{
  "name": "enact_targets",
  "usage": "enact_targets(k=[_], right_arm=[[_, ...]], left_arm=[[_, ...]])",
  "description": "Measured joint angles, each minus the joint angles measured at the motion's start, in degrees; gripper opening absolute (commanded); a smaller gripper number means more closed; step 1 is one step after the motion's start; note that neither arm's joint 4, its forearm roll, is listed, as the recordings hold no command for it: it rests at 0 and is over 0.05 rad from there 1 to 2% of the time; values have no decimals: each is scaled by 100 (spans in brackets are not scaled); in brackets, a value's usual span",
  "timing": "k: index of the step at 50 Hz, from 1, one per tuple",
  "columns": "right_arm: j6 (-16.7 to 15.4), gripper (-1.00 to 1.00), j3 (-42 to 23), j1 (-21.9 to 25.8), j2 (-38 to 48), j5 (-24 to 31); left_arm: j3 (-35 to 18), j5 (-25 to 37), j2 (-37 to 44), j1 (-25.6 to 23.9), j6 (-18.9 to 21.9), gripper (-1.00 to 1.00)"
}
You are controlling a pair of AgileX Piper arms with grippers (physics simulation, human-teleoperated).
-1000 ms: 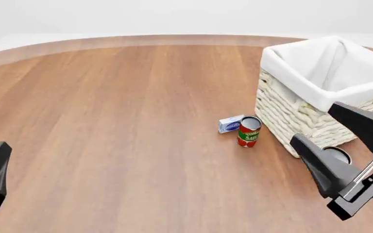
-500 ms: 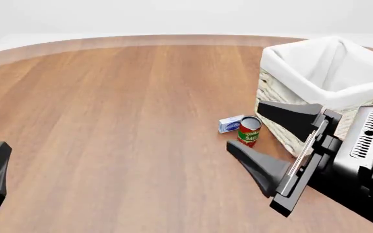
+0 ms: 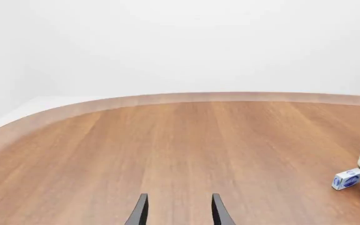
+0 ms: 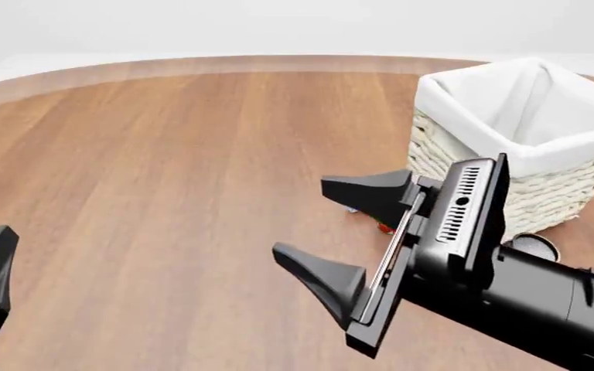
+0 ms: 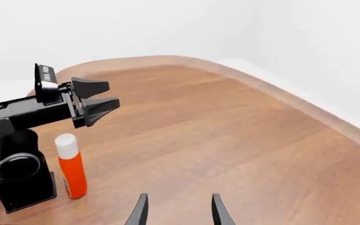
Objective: Pick up the ketchup, and put it in the basket.
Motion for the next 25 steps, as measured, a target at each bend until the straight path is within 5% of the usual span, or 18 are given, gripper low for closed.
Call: enact_targets(k=[25], right_arm=[[243, 100, -603, 354, 819, 79]], left_arm=[[0, 0, 0, 0, 0, 100]])
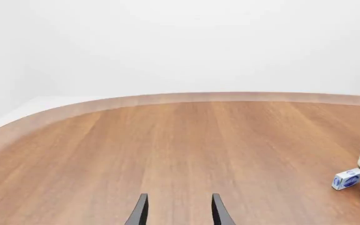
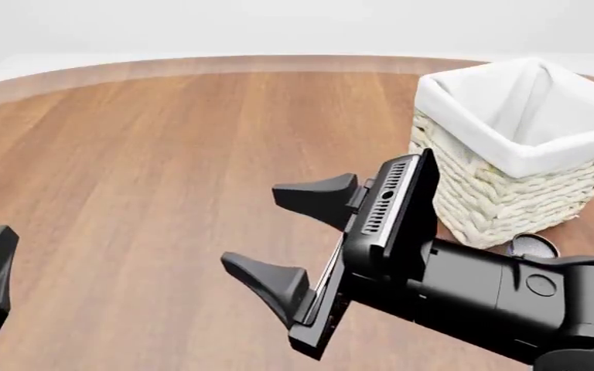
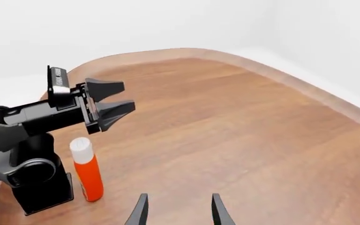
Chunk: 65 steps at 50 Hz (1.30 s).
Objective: Pick up the ketchup, and put it in the basket.
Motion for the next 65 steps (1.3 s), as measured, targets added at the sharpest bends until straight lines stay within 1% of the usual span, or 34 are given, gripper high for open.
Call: enact_targets(k=[14, 33, 65], right_arm=[[119, 100, -264, 149, 399, 38], [318, 100, -585, 521, 823, 53], [501, 100, -1158, 1064, 1433, 222]], left_arm=[[0, 0, 0, 0, 0, 100], [0, 0, 0, 0, 0, 100], [0, 0, 0, 0, 0, 100]])
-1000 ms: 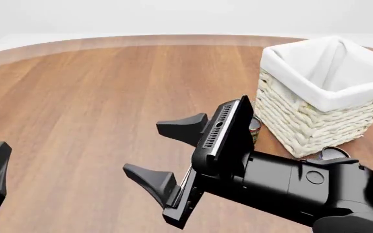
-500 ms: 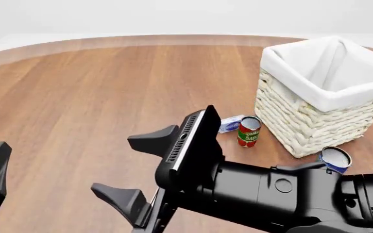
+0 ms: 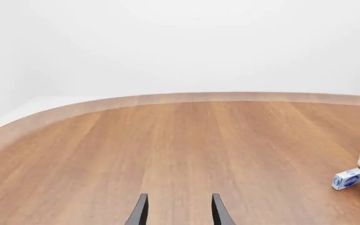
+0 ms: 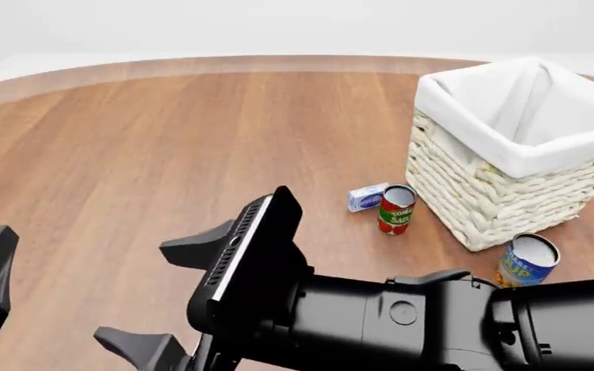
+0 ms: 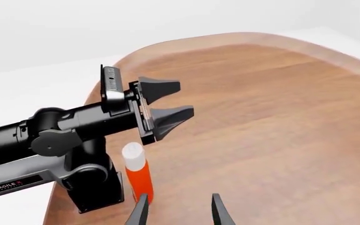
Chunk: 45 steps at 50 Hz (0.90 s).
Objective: Pick up the ketchup, and put it in the basket.
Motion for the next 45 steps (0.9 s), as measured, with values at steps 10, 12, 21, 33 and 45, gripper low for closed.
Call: enact_targets(k=[10, 12, 21, 33, 45], right_arm=[[89, 100, -120, 125, 150, -27], [110, 100, -137, 148, 178, -41], [198, 100, -213, 269, 308, -92], [246, 100, -346, 464, 524, -158], [331, 100, -512, 612, 802, -254]], left_arm=[[0, 0, 0, 0, 0, 100], [0, 0, 0, 0, 0, 100], [0, 0, 0, 0, 0, 100], [0, 0, 0, 0, 0, 100], [0, 0, 0, 0, 0, 100]])
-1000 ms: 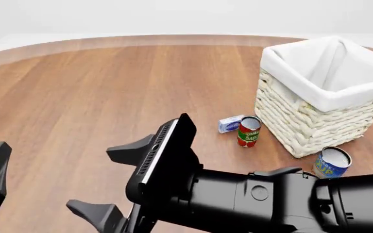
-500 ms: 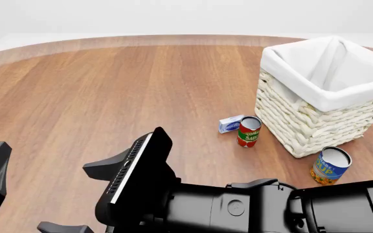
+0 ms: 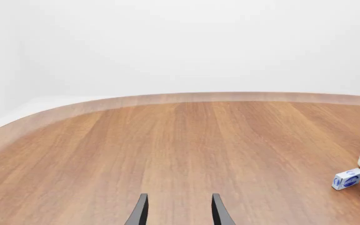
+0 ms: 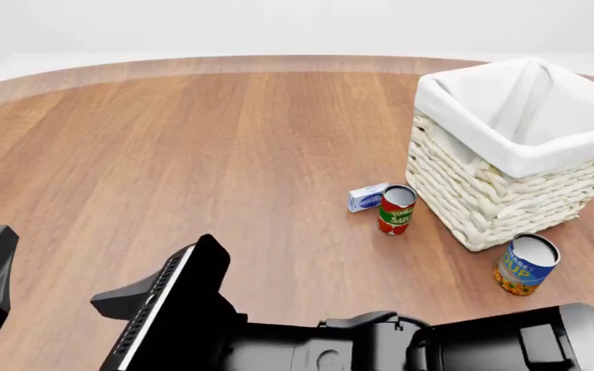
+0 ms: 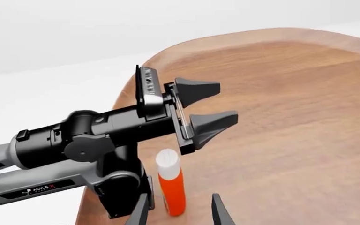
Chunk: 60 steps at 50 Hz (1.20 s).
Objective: Pick up the ketchup, and put it in the basket.
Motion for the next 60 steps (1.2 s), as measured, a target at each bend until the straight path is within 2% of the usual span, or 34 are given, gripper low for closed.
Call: enact_targets(k=[23, 60], right_arm=[[303, 100, -324, 187, 382, 11], [440, 100, -950, 257, 1103, 405]], left_arm=[[0, 0, 0, 0, 0, 100], [0, 0, 0, -1, 0, 100]])
